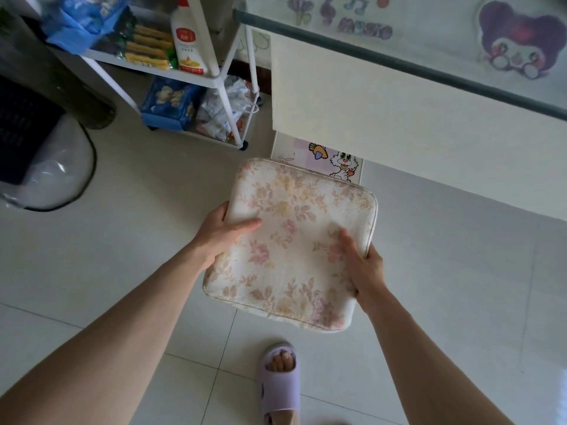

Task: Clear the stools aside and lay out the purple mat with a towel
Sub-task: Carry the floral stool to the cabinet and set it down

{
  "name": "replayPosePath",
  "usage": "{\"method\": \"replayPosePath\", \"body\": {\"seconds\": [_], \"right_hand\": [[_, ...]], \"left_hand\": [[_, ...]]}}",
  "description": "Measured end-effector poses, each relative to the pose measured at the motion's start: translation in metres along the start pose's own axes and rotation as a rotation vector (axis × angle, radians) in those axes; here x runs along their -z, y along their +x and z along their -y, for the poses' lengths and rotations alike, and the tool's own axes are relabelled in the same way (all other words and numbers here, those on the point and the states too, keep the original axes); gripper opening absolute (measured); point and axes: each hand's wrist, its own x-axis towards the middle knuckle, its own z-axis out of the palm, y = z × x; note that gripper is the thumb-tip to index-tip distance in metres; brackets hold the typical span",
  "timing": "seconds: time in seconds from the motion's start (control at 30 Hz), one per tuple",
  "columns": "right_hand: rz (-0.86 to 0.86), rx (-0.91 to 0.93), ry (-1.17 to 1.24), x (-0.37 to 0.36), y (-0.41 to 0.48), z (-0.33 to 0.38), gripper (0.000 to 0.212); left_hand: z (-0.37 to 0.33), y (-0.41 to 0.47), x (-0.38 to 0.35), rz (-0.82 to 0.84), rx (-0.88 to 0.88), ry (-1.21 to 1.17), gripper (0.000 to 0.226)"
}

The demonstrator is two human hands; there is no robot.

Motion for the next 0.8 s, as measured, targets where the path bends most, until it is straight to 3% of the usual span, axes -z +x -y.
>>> {"method": "replayPosePath", "body": {"seconds": [0.33,0.4,0.6,0.8], "right_hand": [[0.007,0.001,-0.026,0.003,0.007,-0.003,0.034],[0.025,0.010,-0.061,0.006,0.001,0.000,0.047],[0.043,-0.010,-0.087,0.023,-0.041,0.005,0.087],[0.004,0.007,-0.025,0.067,-0.113,0.007,0.082]], "left_hand": [[0.002,0.004,-0.005,-0.021,-0.032,0.059,0.038],[0.003,-0.003,-0.007,-0.063,-0.045,0.109,0.046],[0.003,-0.056,-0.007,-0.155,0.004,0.245,0.100],[-0.022,-0.144,-0.038,-0.142,0.009,0.170,0.091]]}}
